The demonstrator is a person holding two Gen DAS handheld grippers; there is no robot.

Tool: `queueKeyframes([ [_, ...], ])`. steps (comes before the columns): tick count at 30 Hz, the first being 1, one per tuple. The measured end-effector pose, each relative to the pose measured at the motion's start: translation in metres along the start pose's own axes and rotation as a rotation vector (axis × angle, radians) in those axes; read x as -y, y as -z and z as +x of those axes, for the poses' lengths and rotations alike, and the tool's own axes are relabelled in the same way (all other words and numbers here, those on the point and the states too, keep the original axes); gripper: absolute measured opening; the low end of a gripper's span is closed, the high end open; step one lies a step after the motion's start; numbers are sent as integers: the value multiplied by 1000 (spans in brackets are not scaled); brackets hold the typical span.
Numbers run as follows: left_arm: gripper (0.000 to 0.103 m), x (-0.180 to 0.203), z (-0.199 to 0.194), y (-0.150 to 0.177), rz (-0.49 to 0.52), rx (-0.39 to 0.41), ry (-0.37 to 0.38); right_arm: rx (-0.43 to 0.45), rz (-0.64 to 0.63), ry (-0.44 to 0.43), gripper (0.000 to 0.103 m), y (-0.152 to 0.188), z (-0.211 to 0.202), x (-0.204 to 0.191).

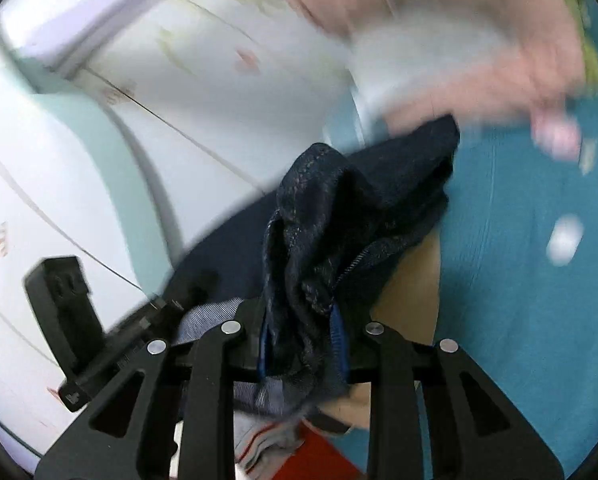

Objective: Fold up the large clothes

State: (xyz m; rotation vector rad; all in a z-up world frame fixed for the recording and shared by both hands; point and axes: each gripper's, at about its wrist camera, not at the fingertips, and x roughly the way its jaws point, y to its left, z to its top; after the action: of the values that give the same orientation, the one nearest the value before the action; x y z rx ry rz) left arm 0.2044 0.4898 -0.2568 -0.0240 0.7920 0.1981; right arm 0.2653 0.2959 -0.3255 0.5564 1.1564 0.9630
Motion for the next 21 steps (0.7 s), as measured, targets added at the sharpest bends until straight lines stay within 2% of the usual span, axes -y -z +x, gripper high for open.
queueKeyframes([
  [1, 20, -13, 15, 13, -18, -43, -33, -94, 31, 54, 24, 18, 32, 16],
  [3, 20, -51, 63, 51, -123, -171, -109, -206, 22, 150, 27, 45, 70, 36],
  [4, 21, -66, 79, 71, -178, -176, -146, -235, 33, 178, 31, 55, 81, 47],
  [5, 22, -71, 86, 78, -193, -185, -157, -240, 72, 168, 41, 59, 85, 56],
  [6, 22, -73, 90, 85, -205, -192, -169, -238, 95, 162, 44, 59, 85, 60],
  [10, 23, -71, 87, 93, -186, -130, -180, -252, 73, 207, 48, 50, 87, 59],
  [12, 23, -71, 91, 90, -187, -133, -174, -249, 72, 213, 49, 50, 87, 59],
  [14, 29, -73, 93, 89, -205, -141, -168, -237, 63, 230, 50, 50, 85, 56],
  [16, 58, -79, 91, 88, -219, -145, -213, -233, 60, 245, 54, 55, 83, 49],
  [18, 68, -86, 86, 91, -250, -145, -232, -235, 49, 246, 54, 59, 79, 42],
  [21, 70, -85, 72, 93, -289, -131, -253, -222, 20, 246, 55, 59, 65, 30],
])
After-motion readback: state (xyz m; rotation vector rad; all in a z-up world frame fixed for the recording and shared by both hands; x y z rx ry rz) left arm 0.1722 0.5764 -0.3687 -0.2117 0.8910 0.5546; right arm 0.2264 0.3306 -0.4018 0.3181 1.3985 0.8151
